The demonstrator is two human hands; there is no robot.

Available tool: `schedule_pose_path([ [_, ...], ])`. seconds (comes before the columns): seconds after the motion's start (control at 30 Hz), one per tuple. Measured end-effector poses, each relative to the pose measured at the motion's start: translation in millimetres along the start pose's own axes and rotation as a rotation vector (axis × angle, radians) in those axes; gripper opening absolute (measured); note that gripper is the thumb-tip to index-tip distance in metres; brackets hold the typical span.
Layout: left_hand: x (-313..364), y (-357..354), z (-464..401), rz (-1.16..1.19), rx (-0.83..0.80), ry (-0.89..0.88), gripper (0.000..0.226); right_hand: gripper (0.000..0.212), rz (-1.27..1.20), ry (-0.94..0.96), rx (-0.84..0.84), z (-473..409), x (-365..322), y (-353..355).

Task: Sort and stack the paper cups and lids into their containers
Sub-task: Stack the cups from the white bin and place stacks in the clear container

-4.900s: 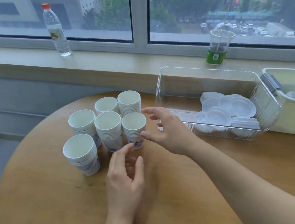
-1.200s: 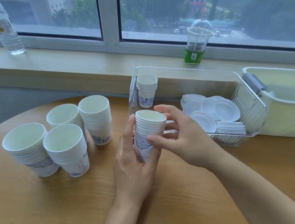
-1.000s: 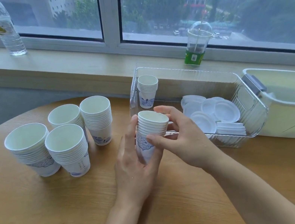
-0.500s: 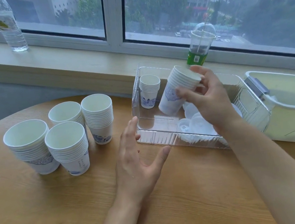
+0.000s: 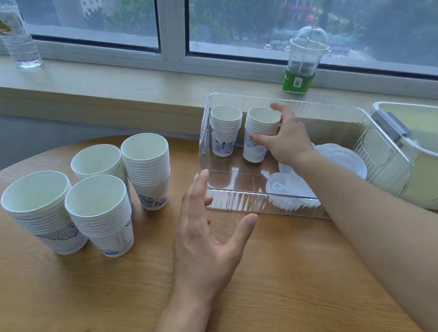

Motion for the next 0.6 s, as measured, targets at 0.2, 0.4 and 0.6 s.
schedule_pose_path([
  [0.2, 0, 0, 1, 0.002, 0.01, -0.002, 0.095, 0.084, 0.024, -0.027, 0.015, -8, 3, -6],
  [0.4, 0, 0, 1, -0.005, 0.02, -0.001, 0.094, 0.084, 0.034, -0.039, 0.031, -10, 4, -10],
  [0.6, 1, 0, 1, -0.011, 0.018, 0.002, 0.094, 0.085, 0.027, -0.037, 0.023, -14, 2, -13],
])
Point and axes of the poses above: each hand's wrist, its own z-axis away from the middle knuckle, its own y-axis out of the back of the hand, x = y × z, the point moved 3 cm from there along -z, towards the middle knuckle, and after that the axes turned 15 degrees about -x, right-handed, at the moved point
